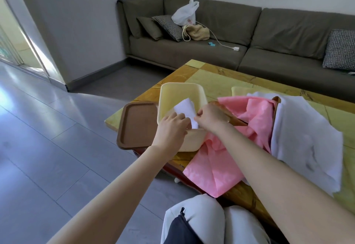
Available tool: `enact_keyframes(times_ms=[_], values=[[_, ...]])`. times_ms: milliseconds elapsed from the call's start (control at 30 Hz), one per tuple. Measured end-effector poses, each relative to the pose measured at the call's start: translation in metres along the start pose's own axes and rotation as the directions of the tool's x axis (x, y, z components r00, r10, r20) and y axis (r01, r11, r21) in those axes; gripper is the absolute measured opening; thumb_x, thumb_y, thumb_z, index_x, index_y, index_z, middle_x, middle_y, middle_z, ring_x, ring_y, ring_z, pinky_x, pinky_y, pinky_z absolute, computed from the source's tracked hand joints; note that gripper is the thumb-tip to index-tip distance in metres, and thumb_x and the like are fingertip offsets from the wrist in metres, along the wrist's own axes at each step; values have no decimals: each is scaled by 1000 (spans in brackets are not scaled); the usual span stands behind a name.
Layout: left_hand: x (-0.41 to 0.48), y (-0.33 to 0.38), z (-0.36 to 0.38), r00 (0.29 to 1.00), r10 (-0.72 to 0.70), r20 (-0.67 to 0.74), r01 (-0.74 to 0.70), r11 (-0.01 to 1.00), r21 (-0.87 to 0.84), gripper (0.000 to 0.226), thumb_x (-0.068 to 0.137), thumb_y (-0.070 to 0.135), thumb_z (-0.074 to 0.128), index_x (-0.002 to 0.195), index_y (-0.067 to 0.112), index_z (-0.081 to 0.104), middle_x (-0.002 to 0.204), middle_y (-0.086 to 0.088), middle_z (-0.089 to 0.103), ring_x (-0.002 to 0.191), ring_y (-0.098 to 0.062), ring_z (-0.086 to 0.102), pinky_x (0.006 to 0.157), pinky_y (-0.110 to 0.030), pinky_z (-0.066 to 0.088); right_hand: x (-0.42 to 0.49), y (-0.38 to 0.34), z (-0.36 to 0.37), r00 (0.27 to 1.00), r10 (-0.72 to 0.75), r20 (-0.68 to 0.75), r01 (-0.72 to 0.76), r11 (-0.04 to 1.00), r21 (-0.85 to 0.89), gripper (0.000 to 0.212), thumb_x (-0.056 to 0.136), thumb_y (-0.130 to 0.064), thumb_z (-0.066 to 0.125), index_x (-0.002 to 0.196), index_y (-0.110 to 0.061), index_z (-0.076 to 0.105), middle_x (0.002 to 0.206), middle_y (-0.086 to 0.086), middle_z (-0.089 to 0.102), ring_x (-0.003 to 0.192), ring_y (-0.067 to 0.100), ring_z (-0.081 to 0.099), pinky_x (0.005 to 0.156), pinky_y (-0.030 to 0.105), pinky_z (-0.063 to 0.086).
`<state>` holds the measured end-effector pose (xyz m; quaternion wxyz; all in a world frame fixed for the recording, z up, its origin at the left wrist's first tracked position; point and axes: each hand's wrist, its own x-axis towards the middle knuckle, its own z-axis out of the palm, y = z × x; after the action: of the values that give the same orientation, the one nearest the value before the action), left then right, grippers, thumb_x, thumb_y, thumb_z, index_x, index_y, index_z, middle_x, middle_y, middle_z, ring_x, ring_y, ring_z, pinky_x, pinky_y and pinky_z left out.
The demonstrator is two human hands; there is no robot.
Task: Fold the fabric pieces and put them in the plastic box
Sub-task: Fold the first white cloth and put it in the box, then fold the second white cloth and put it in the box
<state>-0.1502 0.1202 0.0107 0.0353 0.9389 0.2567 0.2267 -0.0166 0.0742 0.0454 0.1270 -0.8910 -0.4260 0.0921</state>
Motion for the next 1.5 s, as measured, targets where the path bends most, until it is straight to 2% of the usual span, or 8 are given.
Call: enact_keyframes(times_ms=[133,300,433,667,833,1000,1333,1500], values=[[8,-5,1,1000,-4,2,4,1000,2,17,89,12,56,101,21,64,103,5,60,99,-17,50,74,-23,30,-7,18,-2,987,-51,-149,52,999,-2,25,92,-16,51,115,-11,57,118,7,54,106,27,55,81,34,46],[29,-7,6,995,-93,-22,95,992,87,26,85,-4,53,104,12,58,108,-5,47,98,-22,45,65,-29,38,-35,70,12,966,-60,-253,83,993,81,26,91,-11,50,117,-11,50,122,8,51,110,26,52,83,34,45],[32,22,26,998,-60,-35,62,997,43,41,80,-7,48,117,10,51,113,-9,47,103,-28,44,82,-33,37,-62,122,24,964,11,-267,4,998,57,35,90,-8,51,124,-6,45,126,13,48,116,29,46,94,38,43],[14,103,85,911,206,357,-157,974,-161,41,96,28,43,137,21,40,138,-4,38,123,-25,38,97,-40,35,-98,205,27,921,261,-290,-263,964,34,48,90,-17,57,132,1,41,130,21,47,120,34,44,97,40,42],[2,116,111,792,136,595,-99,991,-95,42,94,38,41,135,27,40,143,-3,32,127,-29,32,95,-47,33,-95,238,24,905,364,-220,-382,923,-46,56,93,-28,55,139,-3,34,136,19,43,124,34,44,99,40,39],[7,119,112,765,99,637,-52,994,-92,42,92,37,45,133,29,43,140,-3,36,127,-30,33,100,-50,32,-85,252,13,929,321,-187,-336,940,-57,30,96,-15,41,123,-10,53,124,11,50,114,29,48,90,36,41],[18,204,91,934,182,308,-16,881,-473,69,84,40,59,141,18,28,134,-2,40,120,-23,41,91,-33,35,-121,216,-4,907,134,-400,-75,984,159,13,98,-22,43,85,-21,42,81,-7,50,69,16,44,51,23,25],[11,222,79,964,172,201,-22,809,-587,22,81,6,46,102,13,48,104,-3,55,93,-26,56,73,-37,46,-155,207,-11,914,27,-406,36,988,147,8,95,-20,49,95,-18,56,95,-3,63,85,17,56,62,27,35]])
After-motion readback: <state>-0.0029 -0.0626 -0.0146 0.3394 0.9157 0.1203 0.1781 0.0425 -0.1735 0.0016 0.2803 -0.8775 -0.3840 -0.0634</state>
